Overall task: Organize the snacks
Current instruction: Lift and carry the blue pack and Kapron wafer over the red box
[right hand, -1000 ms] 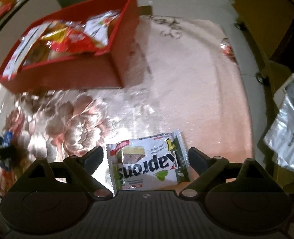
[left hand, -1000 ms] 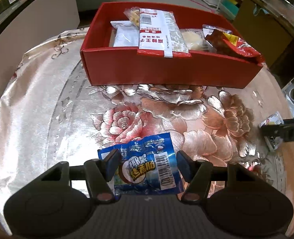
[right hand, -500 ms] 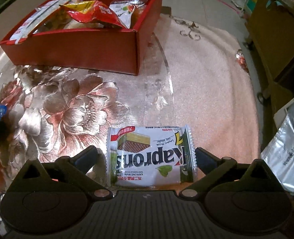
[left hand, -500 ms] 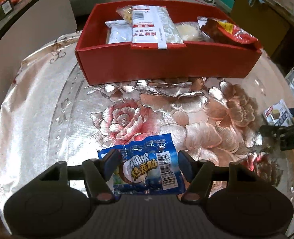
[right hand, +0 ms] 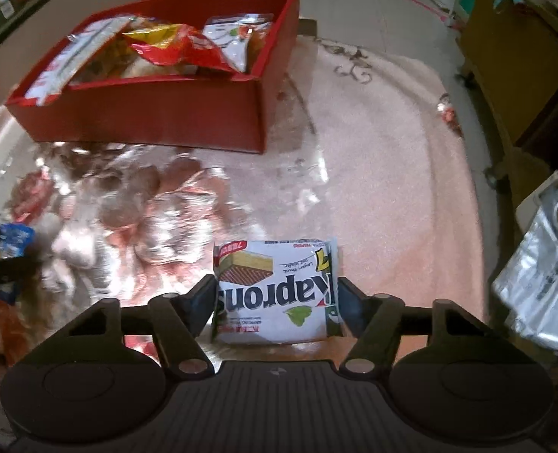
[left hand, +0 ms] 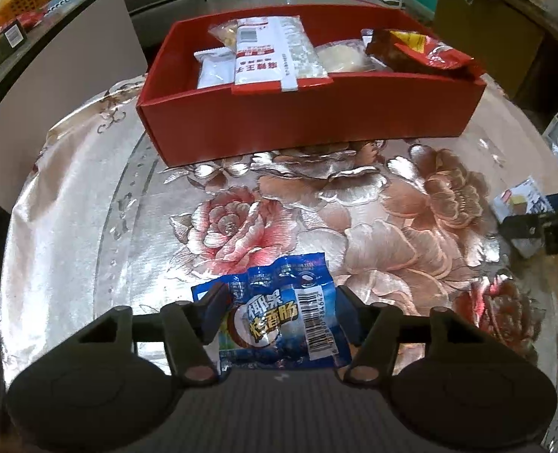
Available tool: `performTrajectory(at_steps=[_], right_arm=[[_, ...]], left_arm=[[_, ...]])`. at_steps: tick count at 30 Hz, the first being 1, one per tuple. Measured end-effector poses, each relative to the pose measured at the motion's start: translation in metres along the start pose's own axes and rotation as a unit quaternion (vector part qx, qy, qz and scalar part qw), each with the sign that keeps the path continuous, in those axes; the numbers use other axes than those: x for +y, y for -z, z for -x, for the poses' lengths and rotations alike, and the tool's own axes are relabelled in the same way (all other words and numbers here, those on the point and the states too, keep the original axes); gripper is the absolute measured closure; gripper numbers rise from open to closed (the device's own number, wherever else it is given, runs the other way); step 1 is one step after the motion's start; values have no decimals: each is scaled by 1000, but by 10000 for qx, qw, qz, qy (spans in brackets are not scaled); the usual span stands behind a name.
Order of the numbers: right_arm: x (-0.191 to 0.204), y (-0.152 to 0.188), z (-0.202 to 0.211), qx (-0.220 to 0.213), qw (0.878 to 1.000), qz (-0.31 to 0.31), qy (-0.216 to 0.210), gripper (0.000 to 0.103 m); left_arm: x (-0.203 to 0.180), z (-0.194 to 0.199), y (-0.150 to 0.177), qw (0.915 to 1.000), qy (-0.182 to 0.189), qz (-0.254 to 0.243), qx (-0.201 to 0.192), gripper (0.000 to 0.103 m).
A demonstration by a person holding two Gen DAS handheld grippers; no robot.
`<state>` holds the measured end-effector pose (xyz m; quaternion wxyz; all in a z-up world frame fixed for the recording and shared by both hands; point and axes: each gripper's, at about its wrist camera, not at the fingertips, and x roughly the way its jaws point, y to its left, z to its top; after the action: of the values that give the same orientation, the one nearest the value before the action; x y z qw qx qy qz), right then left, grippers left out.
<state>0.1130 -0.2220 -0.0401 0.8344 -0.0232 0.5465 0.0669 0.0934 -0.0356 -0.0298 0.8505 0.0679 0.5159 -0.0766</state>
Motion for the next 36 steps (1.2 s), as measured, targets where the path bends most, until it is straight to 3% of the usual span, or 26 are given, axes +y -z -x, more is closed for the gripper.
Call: performTrajectory(at_steps=[3, 4, 14, 16, 17, 20, 24, 28, 30, 33, 36], right_arm=[[12, 2, 7, -88, 9999, 115, -57, 31], [16, 2, 12, -171, 9997, 132, -108, 31], [39, -8, 36, -606, 9967, 244, -485, 31], [39, -12, 38, -643, 9963, 226, -521, 31], [39, -12, 38, -652, 9961, 215, -547, 31], [38, -13, 41, -678, 9953, 182, -671, 31], [39, -17, 47, -763, 9936, 185, -810, 31], [38, -16, 52, -795, 9924, 197, -915, 31], [38, -15, 53, -784, 9925, 228, -911, 31], [37, -13, 53, -763, 9928, 235, -898, 31], [39, -12, 55, -790, 9921, 280, -933, 31]], left_arm=[[-2, 7, -1, 10000, 73, -21, -58, 53], [-2, 10, -2, 9998, 157, -19, -89, 61], [5, 13, -6, 9994, 311, 145, -51, 83], [13, 12, -9, 9990, 354, 282, -22, 98], [18, 12, -10, 9985, 403, 375, -13, 98], [31, 14, -12, 9969, 462, 640, 78, 94], [36, 10, 0, 9942, 291, 1022, 155, 44], [22, 6, 6, 9941, 282, 1030, 165, 34], [10, 2, 8, 9967, 57, 800, 130, 34], [1, 0, 11, 9976, -387, 570, 83, 45], [7, 6, 12, 9975, -163, 692, 40, 54]])
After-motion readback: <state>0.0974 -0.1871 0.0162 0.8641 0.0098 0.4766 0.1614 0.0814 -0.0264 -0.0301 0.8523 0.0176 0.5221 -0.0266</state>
